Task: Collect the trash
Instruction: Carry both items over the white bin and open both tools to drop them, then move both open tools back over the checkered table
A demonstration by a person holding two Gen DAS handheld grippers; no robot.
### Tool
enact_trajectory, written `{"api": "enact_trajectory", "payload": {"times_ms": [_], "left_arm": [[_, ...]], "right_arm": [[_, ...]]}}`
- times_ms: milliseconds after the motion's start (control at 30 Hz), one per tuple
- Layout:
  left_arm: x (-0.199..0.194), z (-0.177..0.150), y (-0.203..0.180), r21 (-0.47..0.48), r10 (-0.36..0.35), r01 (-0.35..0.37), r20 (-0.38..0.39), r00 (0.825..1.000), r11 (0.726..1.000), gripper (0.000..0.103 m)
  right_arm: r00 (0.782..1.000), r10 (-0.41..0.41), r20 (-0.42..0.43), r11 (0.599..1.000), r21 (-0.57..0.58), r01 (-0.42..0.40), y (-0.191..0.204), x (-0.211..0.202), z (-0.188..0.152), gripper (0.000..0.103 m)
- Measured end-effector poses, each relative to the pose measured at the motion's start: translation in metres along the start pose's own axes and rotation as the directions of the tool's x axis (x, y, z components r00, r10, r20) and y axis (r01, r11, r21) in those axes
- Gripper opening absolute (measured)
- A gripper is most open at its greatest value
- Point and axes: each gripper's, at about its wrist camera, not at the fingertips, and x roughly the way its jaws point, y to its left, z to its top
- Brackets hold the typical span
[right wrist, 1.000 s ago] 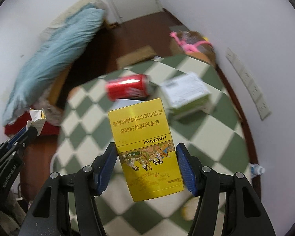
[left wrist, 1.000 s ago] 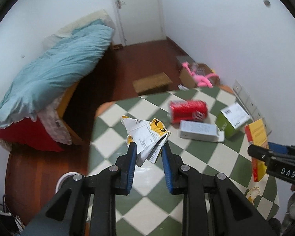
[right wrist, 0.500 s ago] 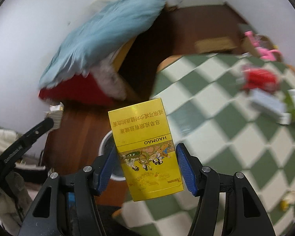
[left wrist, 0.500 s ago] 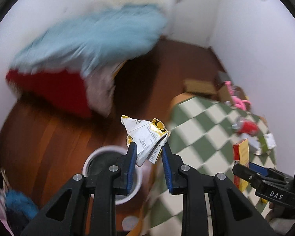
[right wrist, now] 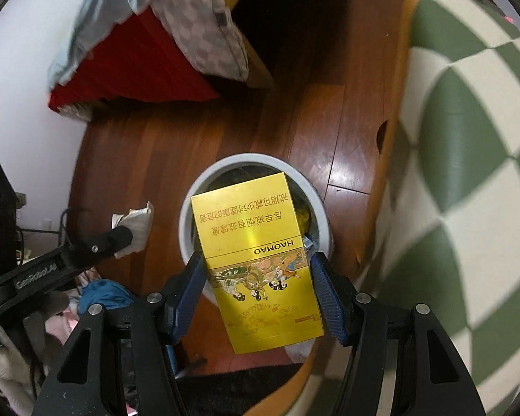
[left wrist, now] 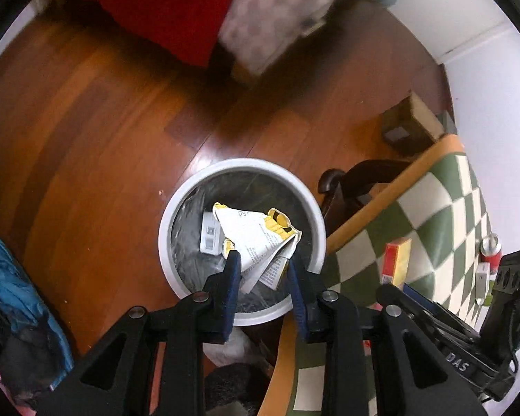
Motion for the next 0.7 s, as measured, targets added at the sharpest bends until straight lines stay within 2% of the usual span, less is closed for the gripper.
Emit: {"api": "enact_trajectory", "payload": {"times_ms": [33, 67, 133, 200, 233, 267, 300, 400, 567, 700], "left_arm": [[0.005, 0.002, 0.004, -0.007, 0.01, -0.01, -0.006, 1.0, 1.0, 0.034], [0.007, 0.004, 0.005, -0.013, 0.014, -0.014, -0.01, 1.0, 1.0, 0.054], [0.011, 0.005, 0.012, -0.033, 0.006, -0.006, -0.008, 1.0, 0.999, 0.082], [0.011, 0.004, 0.019, -0.056, 0.005, -0.005, -0.001, 1.0, 0.998, 0.083], [0.008, 0.006, 0.025, -0.062, 0.017, -0.017, 0.004, 1.0, 0.998, 0.087], [0.006, 0.007, 0.029, -0.067, 0.047, -0.046, 0.015, 0.999, 0.997, 0.095], [0.002, 0.005, 0.033, -0.068, 0.083, -0.081, 0.032, 0.996, 0.994, 0.098], [-0.009, 0.001, 0.035, -0.056, 0.199, -0.195, 0.091, 0.976, 0.979, 0.098], [-0.024, -0.019, 0.032, -0.023, 0.365, -0.367, 0.187, 0.912, 0.93, 0.098], [-0.035, -0.037, 0.028, -0.01, 0.384, -0.391, 0.214, 0.898, 0.92, 0.098]], "right_arm": [[1.0, -0.007, -0.01, 1.0, 0.006, 0.007, 0.002, 0.01, 0.003, 0.063], [1.0, -0.017, -0.021, 1.0, 0.008, 0.018, 0.002, 0.018, 0.007, 0.063], [0.998, -0.024, -0.053, 1.0, 0.01, 0.025, 0.003, 0.033, 0.014, 0.064], [0.995, -0.038, -0.089, 0.999, 0.006, 0.039, 0.005, 0.05, 0.02, 0.067], [0.994, -0.053, -0.101, 0.999, 0.0, 0.053, 0.004, 0.055, 0.022, 0.081], [0.993, -0.057, -0.105, 0.998, -0.007, 0.056, 0.005, 0.061, 0.028, 0.09], [0.992, -0.063, -0.109, 0.998, -0.017, 0.061, 0.006, 0.064, 0.029, 0.102], [0.989, -0.091, -0.116, 0.994, -0.067, 0.084, 0.013, 0.067, 0.027, 0.102], [0.981, -0.165, -0.105, 0.979, -0.14, 0.15, 0.026, 0.056, 0.014, 0.102], [0.976, -0.197, -0.088, 0.97, -0.163, 0.181, 0.033, 0.038, -0.001, 0.102]]}}
